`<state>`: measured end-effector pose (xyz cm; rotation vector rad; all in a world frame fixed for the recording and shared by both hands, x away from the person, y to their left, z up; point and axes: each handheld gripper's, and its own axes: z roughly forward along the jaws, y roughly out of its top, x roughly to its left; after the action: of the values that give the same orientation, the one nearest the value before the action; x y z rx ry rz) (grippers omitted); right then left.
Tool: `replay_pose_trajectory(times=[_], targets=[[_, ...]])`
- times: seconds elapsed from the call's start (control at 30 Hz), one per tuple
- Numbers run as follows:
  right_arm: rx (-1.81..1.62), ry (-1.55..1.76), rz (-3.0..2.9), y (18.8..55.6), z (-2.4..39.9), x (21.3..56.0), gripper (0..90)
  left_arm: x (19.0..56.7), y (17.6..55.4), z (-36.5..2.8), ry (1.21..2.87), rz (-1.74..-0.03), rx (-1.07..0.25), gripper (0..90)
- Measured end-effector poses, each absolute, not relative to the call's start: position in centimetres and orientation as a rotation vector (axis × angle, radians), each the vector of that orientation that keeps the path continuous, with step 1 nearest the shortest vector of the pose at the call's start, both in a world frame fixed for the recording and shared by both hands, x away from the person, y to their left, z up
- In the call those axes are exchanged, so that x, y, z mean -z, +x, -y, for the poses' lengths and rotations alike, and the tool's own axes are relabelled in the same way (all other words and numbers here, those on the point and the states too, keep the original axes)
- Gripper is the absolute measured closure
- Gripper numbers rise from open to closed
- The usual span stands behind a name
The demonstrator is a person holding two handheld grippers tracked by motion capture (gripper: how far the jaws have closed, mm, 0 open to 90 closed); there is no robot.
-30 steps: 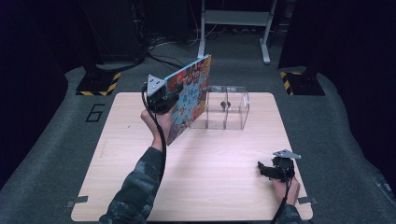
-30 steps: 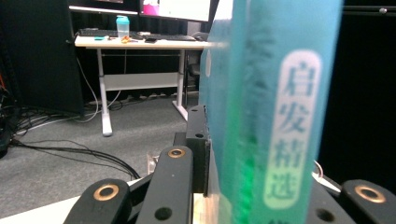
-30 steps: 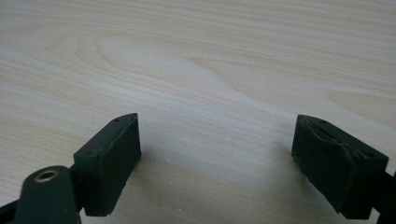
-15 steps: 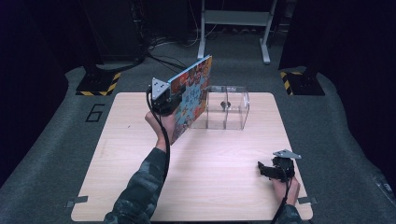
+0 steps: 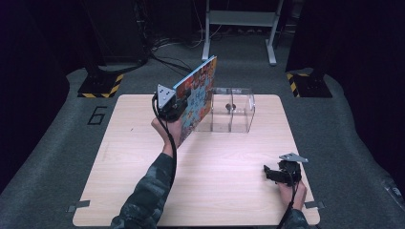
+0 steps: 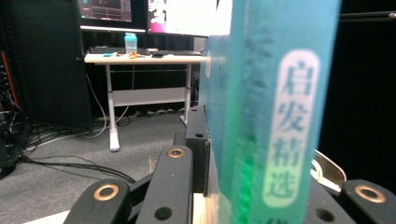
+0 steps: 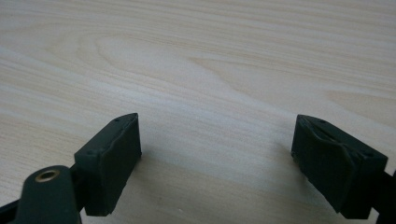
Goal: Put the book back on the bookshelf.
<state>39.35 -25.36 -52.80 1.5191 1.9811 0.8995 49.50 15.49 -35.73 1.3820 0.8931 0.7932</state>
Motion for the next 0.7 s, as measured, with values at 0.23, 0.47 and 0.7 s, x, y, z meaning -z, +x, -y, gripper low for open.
replay_pose_trajectory(times=[0.23, 0.47, 0.7], targets=[[-0.899, 1.515, -1.981, 39.4, 25.4, 52.8, 15.3, 36.8, 49.5, -15.4, 1.353, -0.901, -0.805, 80.4], [-0.899, 1.514, -1.977, 39.3, 25.4, 52.8, 15.4, 38.7, 49.7, -15.4, 1.307, -0.925, -0.794, 80.3], [-0.898, 1.511, -1.979, 39.3, 25.4, 52.8, 15.6, 39.6, 49.7, -15.7, 1.274, -0.935, -0.791, 80.0]])
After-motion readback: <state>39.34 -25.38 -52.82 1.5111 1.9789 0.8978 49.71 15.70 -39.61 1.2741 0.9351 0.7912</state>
